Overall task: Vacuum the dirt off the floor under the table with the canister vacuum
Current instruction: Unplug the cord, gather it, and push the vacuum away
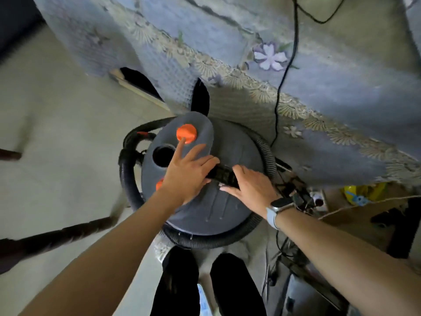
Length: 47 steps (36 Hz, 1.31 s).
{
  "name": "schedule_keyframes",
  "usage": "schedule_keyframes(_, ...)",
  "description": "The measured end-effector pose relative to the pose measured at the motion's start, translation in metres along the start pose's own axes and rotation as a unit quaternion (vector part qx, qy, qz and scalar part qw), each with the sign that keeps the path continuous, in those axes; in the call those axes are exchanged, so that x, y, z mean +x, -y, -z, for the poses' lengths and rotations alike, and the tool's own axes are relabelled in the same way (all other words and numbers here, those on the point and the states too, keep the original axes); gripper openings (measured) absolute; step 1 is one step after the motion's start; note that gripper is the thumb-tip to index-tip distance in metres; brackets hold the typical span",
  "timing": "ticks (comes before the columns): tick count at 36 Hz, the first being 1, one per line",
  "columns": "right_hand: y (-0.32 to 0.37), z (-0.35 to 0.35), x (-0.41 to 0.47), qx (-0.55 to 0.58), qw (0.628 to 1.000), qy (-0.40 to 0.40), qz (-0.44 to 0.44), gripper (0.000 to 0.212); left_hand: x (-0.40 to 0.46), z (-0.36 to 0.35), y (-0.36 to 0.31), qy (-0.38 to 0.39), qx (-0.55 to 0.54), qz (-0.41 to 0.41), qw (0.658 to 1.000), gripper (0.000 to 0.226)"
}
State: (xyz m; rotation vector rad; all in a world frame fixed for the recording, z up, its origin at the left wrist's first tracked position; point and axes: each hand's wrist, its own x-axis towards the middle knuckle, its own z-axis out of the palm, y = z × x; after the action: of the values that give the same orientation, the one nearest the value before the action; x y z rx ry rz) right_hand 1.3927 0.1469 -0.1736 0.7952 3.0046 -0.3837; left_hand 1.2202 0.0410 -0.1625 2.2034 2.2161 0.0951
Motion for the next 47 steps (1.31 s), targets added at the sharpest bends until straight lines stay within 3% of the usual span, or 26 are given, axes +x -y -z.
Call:
schedule_keyframes(6, 0.096, -0.026, 0.048, 0.104, 0.991, -0.017, -0.078, 0.048, -0.031, 0.009, 0.084, 0.037, -0.002, -0.003, 0.999, 0.071)
schedule_keyframes(12, 0.186, -0.045, 0.119, 0.175, 0.976, -0.034, -0.125, 0.045, -0.064, 0.014, 0.171, 0.032, -0.063, 0.061, 0.996, 0.063)
schedule_keyframes(17, 0.232, -0.055, 0.183, 0.196, 0.972, 0.002, -0.13, 0.046, -0.081, 0.016, 0.253, 0.059, -0.151, 0.142, 0.977, 0.053)
schedule_keyframes(19, 0.244, -0.056, 0.208, 0.188, 0.974, -0.002, -0.124, 0.046, -0.099, 0.018, 0.289, 0.053, -0.18, 0.225, 0.956, 0.053)
schedule_keyframes(23, 0.258, -0.055, 0.258, 0.148, 0.983, 0.011, -0.112, 0.046, -0.13, 0.023, 0.329, 0.057, -0.123, 0.306, 0.942, 0.051)
schedule_keyframes(31, 0.292, -0.055, 0.353, 0.138, 0.988, 0.041, -0.059, 0.043, -0.121, 0.009, 0.366, 0.049, -0.168, 0.513, 0.84, 0.063)
schedule_keyframes(47, 0.394, -0.062, 0.536, 0.173, 0.976, 0.128, 0.045, 0.042, -0.114, 0.015, 0.541, -0.08, -0.198, 0.677, 0.705, 0.06)
